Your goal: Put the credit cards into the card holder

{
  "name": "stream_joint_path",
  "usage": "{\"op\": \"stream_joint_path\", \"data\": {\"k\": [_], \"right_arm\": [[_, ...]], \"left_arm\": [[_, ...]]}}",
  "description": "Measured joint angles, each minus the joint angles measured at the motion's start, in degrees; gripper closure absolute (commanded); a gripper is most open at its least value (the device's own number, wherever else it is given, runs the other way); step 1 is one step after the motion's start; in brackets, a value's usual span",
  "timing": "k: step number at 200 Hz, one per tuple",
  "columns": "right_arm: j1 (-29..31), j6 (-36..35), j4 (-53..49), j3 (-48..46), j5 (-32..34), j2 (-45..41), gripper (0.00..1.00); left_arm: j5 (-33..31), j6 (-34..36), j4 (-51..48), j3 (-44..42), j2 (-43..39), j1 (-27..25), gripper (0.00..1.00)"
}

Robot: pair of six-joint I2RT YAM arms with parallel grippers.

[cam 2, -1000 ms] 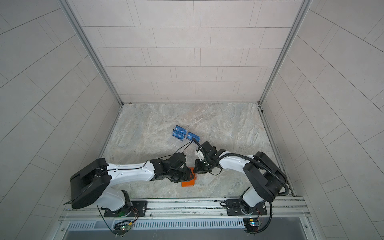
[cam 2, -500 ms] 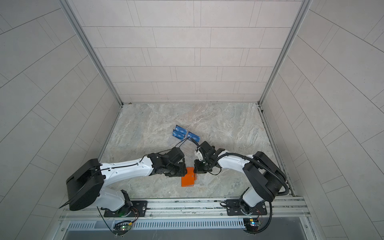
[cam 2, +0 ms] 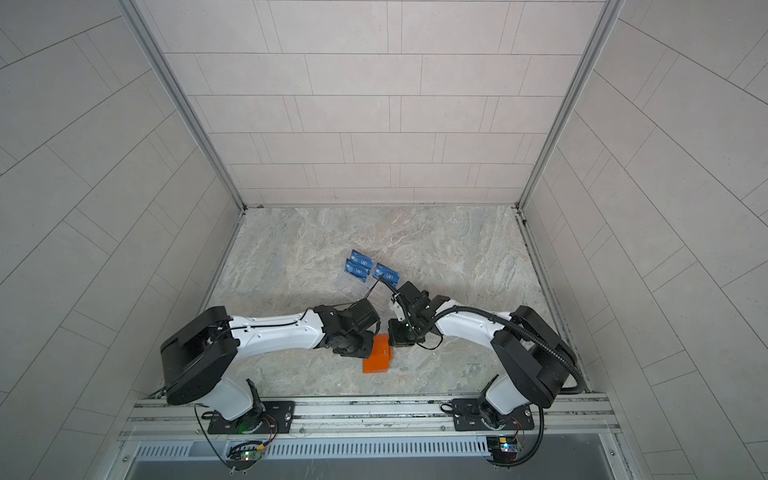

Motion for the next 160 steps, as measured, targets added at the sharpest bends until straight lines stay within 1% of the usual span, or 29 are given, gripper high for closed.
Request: {"op": "stream_joint_path", "data": {"k": [26,37,47,77,110,160], "right_arm": [[0.76,0.98,-3.52,1.33,2.93,-3.3,0.78],[1.31,1.62,-4.66,1.64,3.91,-4.02,0.73],[1.88,2.03,-5.55,1.73,4.74,-4.28,0.71],[4.66,4.37,-7.37,1.75,6.38,-4.15,0.7],[7.45,6.71,-7.8,2.97,7.96,-1.55,0.69],[7.93,7.43,-10.4,5.4,10.47,1.18,0.69]], "left_arm": [[-0.44,-0.72,1.25,-0.68,-0.13,-0.5,0.65],[-0.44,-1.09,2.14,-1.36,-0.55,-0.57,0.65],[-0.44,-1.29,2.95,-2.1,-0.96,-0.59,0.65],[-0.42,-1.81,5.16,-3.69,-1.9,-0.61,0.65],[-0.2,-2.08,6.95,-4.81,-2.43,-0.59,0.64],[0.15,-2.12,8.76,-5.81,-2.8,-0.59,0.63]]}}
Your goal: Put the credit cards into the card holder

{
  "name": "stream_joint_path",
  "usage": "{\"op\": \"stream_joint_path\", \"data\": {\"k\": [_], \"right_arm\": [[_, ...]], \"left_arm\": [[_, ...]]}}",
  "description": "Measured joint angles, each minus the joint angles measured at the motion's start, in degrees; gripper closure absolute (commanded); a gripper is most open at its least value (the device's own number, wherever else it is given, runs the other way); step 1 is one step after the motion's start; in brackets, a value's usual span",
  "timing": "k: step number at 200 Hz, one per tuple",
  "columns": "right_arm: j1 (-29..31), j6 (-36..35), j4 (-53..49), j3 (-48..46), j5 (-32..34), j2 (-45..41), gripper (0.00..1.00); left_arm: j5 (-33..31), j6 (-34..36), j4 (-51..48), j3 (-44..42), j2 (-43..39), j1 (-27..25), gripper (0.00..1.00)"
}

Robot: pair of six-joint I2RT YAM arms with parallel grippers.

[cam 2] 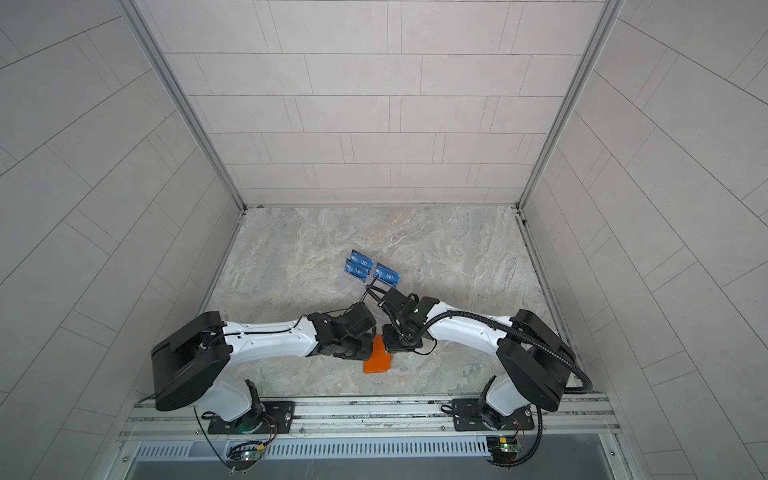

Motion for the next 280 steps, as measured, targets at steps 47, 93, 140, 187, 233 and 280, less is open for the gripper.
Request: {"op": "stream_joint_path", "data": {"k": [47,93,140,187,233,280], "right_arm": [[0.04,0.02,-1.53,0.02,0.96,0.13,0.76],[0.04,-0.11,-2.4,0.02,1.36,0.13,0.83],[0.04,-0.28,-2.49,0.02,1.53,0.13,0.82],[0.28,-0.68,-0.87,0.04,0.11,0.11,0.56],[0.92,-1.01,-0.24,0.46,-0.15,1.03,0.65],[1.01,-1.79,-1.46,0.83,1.4,2.64,0.84]], "left_arm": [[0.24,-0.02,0.72,-0.26,0.0,0.0,0.63],[0.24,0.0,0.72,-0.28,0.0,0.0,0.63],[0.22,0.0,0.72,-0.26,0.0,0.0,0.63],[0.2,-0.04,0.74,-0.26,0.0,0.0,0.63],[0.22,-0.15,0.76,-0.26,0.0,0.0,0.62],[0.22,-0.2,0.79,-0.26,0.0,-0.02,0.62]]}}
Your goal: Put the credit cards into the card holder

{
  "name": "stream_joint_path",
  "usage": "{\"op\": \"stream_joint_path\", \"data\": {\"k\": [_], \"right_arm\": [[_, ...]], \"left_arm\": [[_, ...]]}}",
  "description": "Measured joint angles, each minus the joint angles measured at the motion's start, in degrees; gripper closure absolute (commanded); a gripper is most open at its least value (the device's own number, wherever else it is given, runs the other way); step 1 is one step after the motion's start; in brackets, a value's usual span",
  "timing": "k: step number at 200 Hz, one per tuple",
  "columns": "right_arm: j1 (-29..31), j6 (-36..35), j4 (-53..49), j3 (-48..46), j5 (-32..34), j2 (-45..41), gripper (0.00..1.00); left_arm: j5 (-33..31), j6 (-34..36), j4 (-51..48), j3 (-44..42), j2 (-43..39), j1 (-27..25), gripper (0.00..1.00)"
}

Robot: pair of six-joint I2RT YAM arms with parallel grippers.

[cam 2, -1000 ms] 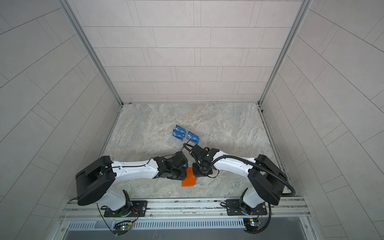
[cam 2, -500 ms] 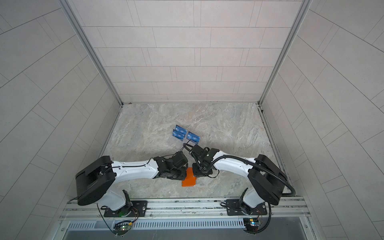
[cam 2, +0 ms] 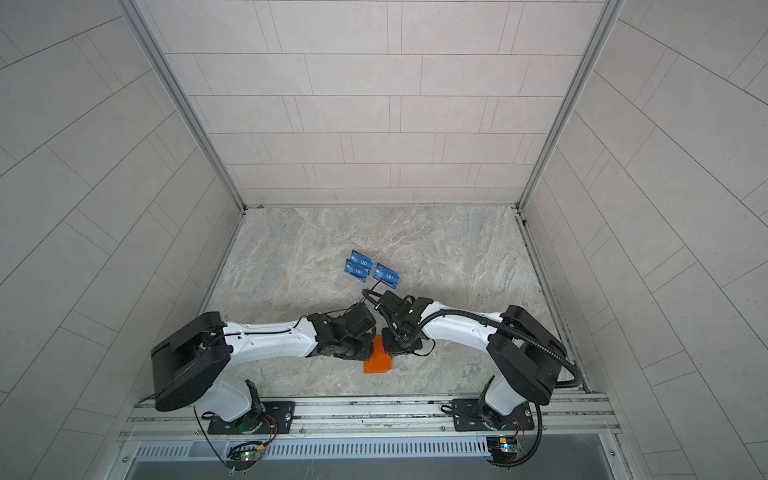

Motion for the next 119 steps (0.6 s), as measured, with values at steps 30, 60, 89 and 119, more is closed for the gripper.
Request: {"op": "stream_joint_path", "data": {"k": [30,60,89,119], "right_arm": [[0.0,-0.11,-0.59,0.0,0.57,-0.57,0.85],[0.0,-0.09,-0.72,0.0,0.59,-1.88,0.86],[-0.04,-0.07,-0.81,0.0,0.52,-1.97,0.9],[-0.15,-0.17,-0.94,0.0,0.48,-1.95,0.92]], "left_arm": [[0.02,0.0,0.04,0.0,0.0,0.02,0.62],[0.02,0.0,0.07,0.0,0.0,0.02,0.62],[0.07,-0.02,0.11,-0.02,0.0,0.02,0.63],[0.09,-0.02,0.13,-0.02,0.0,0.0,0.63]]}}
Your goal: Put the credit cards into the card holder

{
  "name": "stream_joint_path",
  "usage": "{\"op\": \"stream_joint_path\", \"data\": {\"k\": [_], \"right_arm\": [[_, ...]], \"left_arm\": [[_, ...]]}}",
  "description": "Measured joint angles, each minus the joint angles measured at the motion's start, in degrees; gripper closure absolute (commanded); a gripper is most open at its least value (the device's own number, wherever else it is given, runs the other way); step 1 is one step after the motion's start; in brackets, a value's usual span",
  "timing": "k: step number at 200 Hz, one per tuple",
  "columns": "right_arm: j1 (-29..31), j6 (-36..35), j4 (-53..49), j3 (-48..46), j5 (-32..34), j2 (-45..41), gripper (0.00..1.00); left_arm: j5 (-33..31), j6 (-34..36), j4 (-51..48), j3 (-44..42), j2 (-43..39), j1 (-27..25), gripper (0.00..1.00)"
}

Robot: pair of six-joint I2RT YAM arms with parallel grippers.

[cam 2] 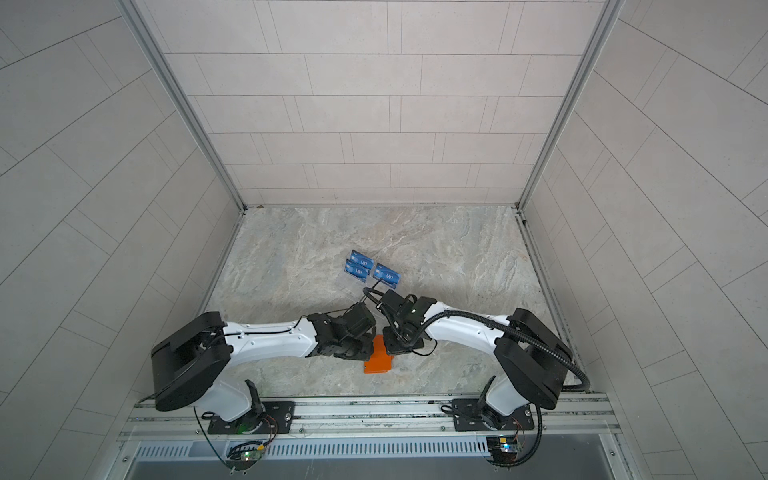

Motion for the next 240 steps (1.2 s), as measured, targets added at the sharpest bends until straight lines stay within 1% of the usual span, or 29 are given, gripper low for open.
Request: {"op": "stream_joint_path", "data": {"k": [5,17,37,48,165,240], "right_arm": [[0.0,0.0,-0.02,0.0,0.0,0.0,0.92],[0.0,0.0,-0.02,0.0,0.0,0.0,0.96],[0.0,-0.04,-0.09,0.0,0.0,0.0,0.96],[0.0,-0.11,-0.11,0.0,0.0,0.02,1.0],[-0.24,-1.05,3.08,-0.22,-4.09,0.2,1.0],[-0.37,-1.66,4.76,-0.22,-5.31,2.51,1.0]], "left_arm": [[0.0,0.0,0.0,0.0,0.0,0.02,0.63],[0.0,0.0,0.0,0.0,0.0,0.02,0.63],[0.0,0.0,0.0,0.0,0.0,0.02,0.63],[0.0,0.0,0.02,-0.02,0.0,0.02,0.63],[0.07,-0.42,0.13,-0.04,0.02,0.0,0.63],[0.09,-0.44,0.15,-0.04,0.07,0.02,0.63]]}}
